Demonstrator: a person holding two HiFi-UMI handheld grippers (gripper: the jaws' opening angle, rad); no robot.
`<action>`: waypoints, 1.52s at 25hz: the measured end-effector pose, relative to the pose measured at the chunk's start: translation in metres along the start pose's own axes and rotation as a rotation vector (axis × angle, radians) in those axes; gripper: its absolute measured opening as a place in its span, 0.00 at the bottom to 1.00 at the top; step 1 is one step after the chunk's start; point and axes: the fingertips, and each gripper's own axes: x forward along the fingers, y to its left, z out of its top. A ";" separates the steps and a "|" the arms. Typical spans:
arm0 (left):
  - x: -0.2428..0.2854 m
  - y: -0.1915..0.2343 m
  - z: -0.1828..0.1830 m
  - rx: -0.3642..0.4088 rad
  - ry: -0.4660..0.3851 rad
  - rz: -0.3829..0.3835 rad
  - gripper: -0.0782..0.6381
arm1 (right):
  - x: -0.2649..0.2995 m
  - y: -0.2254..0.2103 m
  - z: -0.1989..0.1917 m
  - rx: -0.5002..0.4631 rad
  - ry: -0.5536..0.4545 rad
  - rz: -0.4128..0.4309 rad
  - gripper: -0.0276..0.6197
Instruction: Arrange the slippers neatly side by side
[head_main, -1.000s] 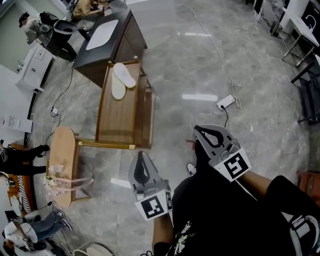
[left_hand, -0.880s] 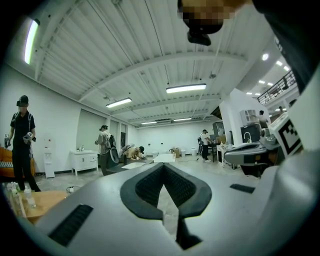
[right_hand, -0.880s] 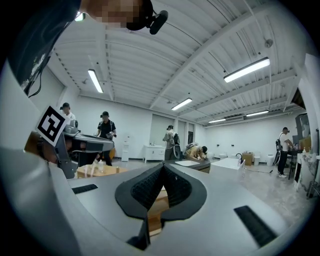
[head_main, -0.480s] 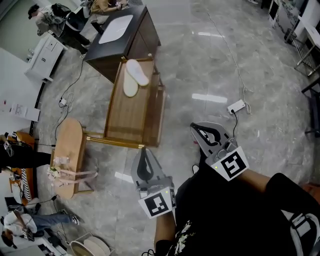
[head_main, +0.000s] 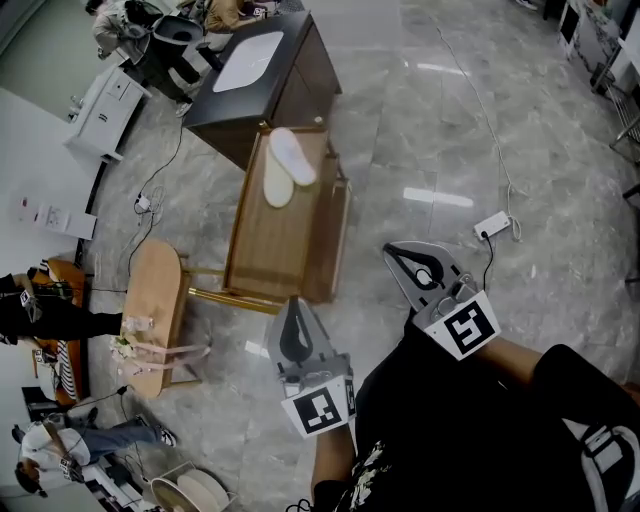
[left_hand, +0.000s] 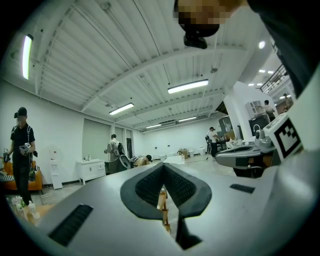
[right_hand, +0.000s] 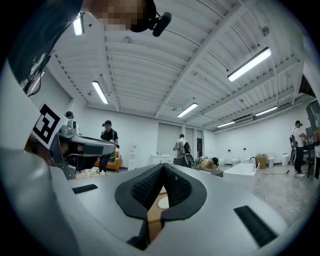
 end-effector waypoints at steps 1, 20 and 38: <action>0.007 -0.001 -0.001 0.002 0.000 -0.002 0.11 | 0.004 -0.006 -0.001 0.000 -0.003 -0.003 0.04; 0.123 -0.016 0.008 -0.011 0.020 0.018 0.11 | 0.066 -0.105 0.000 -0.008 0.008 0.040 0.04; 0.221 -0.065 0.030 -0.041 0.005 0.018 0.11 | 0.079 -0.237 -0.009 0.011 0.034 -0.027 0.04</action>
